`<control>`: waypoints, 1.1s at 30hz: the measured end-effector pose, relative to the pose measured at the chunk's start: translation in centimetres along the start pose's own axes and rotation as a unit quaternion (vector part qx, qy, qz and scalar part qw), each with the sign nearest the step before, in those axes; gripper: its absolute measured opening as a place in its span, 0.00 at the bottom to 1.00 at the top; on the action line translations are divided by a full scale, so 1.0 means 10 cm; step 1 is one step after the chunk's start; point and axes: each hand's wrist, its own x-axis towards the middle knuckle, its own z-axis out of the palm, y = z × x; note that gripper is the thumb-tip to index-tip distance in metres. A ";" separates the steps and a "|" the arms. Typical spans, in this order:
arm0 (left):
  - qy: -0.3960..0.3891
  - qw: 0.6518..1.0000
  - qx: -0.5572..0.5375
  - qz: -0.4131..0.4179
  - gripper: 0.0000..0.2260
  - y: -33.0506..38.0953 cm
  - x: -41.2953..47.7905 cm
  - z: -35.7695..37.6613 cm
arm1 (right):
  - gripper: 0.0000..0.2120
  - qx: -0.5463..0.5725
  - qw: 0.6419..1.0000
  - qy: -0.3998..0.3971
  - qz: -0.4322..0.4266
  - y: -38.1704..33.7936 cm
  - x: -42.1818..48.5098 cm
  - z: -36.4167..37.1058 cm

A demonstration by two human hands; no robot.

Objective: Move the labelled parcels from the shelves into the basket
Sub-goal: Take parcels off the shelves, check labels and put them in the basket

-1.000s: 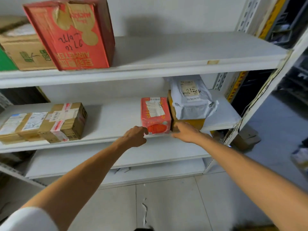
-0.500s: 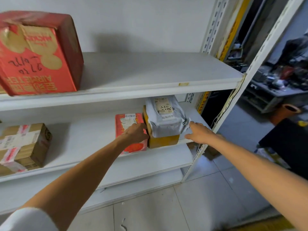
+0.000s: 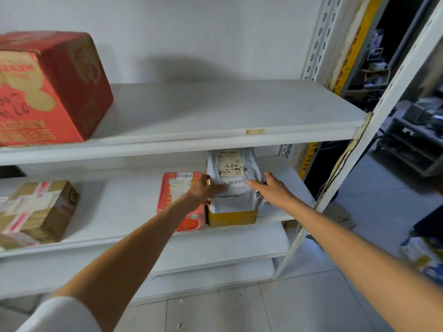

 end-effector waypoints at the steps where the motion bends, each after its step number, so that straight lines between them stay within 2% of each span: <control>1: -0.002 1.000 -0.020 -0.007 0.31 -0.01 0.00 0.03 | 0.34 0.021 1.000 0.002 -0.003 0.01 0.02 0.03; 5: -0.007 0.997 -0.076 -0.003 0.24 -0.01 -0.09 0.10 | 0.33 0.098 0.995 -0.009 0.000 0.07 0.07 0.20; 8: -0.005 0.995 -0.100 -0.011 0.24 -0.11 -0.20 0.11 | 0.17 0.115 0.993 0.003 -0.005 0.12 -0.07 0.21; 10: -0.001 0.994 -0.098 -0.039 0.25 -0.22 -0.33 0.15 | 0.16 0.119 0.993 0.017 0.005 0.25 -0.22 0.25; 13: 0.002 0.996 -0.073 -0.047 0.29 -0.37 -0.43 0.23 | 0.18 0.102 0.994 0.030 0.021 0.40 -0.42 0.27; 16: 0.009 0.996 -0.087 -0.029 0.38 -0.35 -0.42 0.26 | 0.29 0.099 0.995 0.015 -0.013 0.47 -0.30 0.27; 18: 0.004 0.994 -0.106 -0.019 0.41 -0.29 -0.40 0.24 | 0.32 0.122 0.991 -0.012 -0.045 0.46 -0.21 0.26; 21: -0.028 0.992 -0.126 -0.013 0.45 -0.25 -0.34 0.16 | 0.32 0.183 0.980 -0.061 -0.055 0.47 -0.12 0.24; 24: -0.036 0.989 -0.140 -0.028 0.42 -0.24 -0.28 0.16 | 0.32 0.208 0.972 -0.090 -0.056 0.46 -0.04 0.23; 27: -0.060 0.984 -0.160 -0.039 0.41 -0.32 -0.18 0.14 | 0.28 0.228 0.969 -0.078 -0.047 0.40 -0.04 0.26; 29: -0.097 0.983 -0.157 -0.018 0.41 -0.39 -0.11 0.09 | 0.25 0.241 0.967 -0.075 -0.032 0.37 -0.10 0.30; 31: -0.119 0.978 -0.170 -0.009 0.42 -0.45 -0.06 0.03 | 0.26 0.246 0.966 -0.072 -0.033 0.36 -0.19 0.34; 33: -0.145 0.973 -0.179 -0.009 0.47 -0.52 -0.03 -0.06 | 0.30 0.250 0.966 -0.055 -0.032 0.35 -0.30 0.41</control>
